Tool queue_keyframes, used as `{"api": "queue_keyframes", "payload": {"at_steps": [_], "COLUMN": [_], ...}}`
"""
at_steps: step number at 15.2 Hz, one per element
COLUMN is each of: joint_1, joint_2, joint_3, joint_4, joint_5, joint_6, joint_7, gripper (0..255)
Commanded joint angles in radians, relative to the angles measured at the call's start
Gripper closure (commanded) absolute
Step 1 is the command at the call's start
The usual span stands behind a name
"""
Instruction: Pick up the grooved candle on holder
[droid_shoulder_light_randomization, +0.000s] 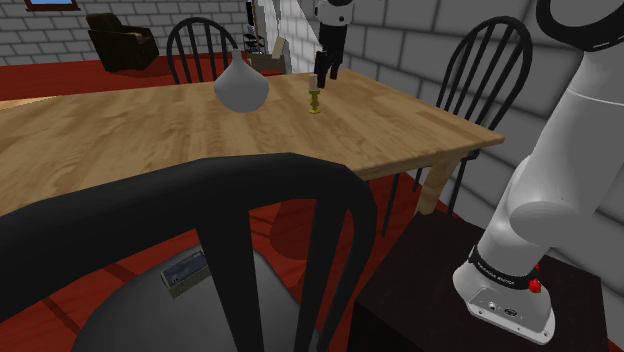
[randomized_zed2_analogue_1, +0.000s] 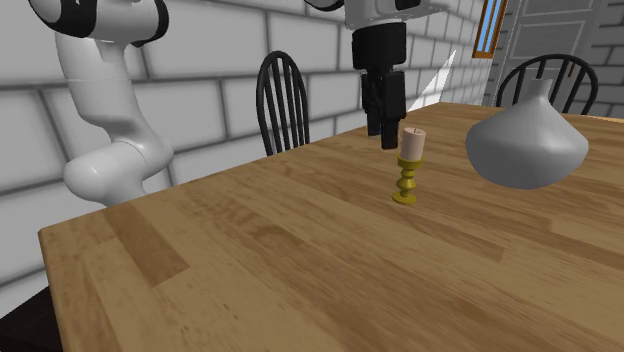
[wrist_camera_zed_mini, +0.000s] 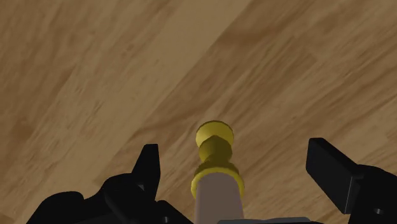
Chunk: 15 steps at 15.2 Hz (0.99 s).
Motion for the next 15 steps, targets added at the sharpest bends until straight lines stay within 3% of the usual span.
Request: {"api": "queue_keyframes", "payload": {"at_steps": [1, 11, 12, 15], "joint_1": [0.0, 0.0, 0.0, 0.0], "joint_2": [0.073, 0.076, 0.076, 0.076], "joint_3": [-0.001, 0.0, 0.0, 0.0], "joint_4": [0.101, 0.006, 0.006, 0.007], "joint_5": [0.002, 0.0, 0.0, 0.0], "joint_6": [-0.008, 0.095, 0.094, 0.093], "joint_7": [-0.02, -0.021, -0.021, -0.021], "gripper": [0, 0, 255, 255]}}
